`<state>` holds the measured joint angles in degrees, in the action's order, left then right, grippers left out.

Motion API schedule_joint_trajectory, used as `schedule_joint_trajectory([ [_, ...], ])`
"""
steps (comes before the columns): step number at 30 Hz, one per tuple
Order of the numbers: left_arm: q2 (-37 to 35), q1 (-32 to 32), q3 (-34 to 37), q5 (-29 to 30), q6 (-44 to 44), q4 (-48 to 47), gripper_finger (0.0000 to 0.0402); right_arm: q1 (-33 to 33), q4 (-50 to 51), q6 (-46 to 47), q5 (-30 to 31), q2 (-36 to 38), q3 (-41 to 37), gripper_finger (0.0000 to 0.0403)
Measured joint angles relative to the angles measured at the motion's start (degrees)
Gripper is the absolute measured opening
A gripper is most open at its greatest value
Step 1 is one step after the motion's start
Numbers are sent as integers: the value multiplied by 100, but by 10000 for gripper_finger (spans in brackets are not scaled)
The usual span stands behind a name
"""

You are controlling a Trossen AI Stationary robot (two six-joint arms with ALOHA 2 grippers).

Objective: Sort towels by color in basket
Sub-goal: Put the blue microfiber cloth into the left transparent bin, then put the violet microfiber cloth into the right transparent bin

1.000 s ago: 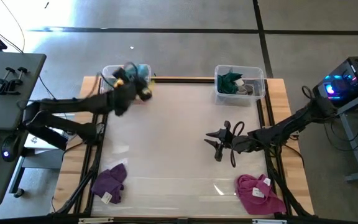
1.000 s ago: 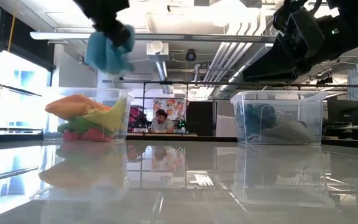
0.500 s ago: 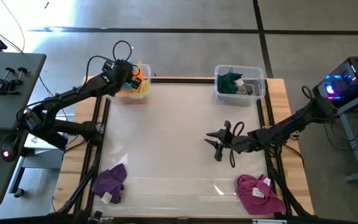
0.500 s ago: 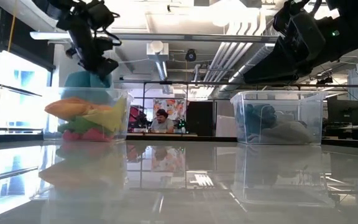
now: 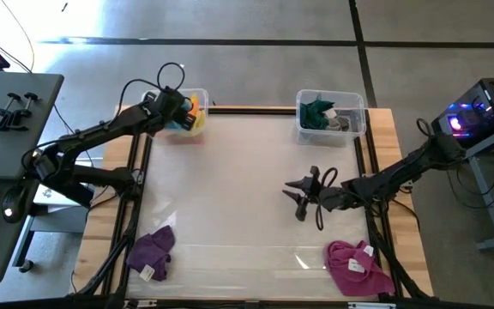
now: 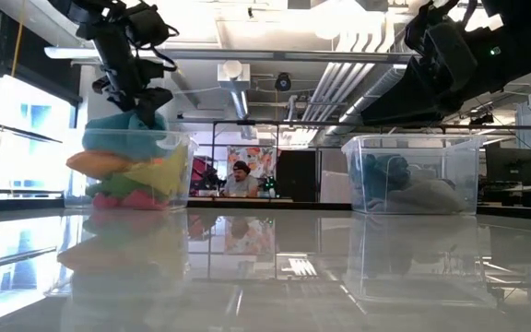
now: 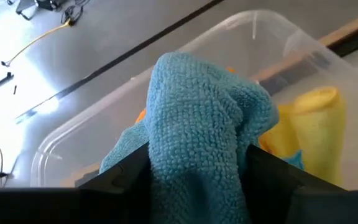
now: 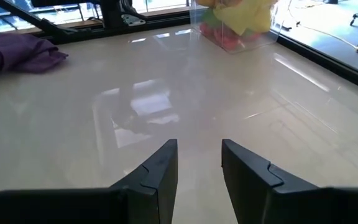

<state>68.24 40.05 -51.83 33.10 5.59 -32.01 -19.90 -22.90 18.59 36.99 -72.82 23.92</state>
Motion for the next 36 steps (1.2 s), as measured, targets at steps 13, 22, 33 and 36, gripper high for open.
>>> schedule_joint_trajectory([
  [13, -359, 70, 0, -34, -633, 15, 192, 5, 1, 61, 94, 0, 0, 119],
  [22, -691, 338, 0, -382, -397, 92, 256, 5, 3, 87, 62, 0, 0, 119],
  [33, -641, 642, -2, -678, -106, 17, 240, 5, 2, 76, 56, 0, 0, 119],
  [36, -249, 894, -2, -1283, 21, 7, 225, 5, 2, 87, 56, 0, 0, 119],
])
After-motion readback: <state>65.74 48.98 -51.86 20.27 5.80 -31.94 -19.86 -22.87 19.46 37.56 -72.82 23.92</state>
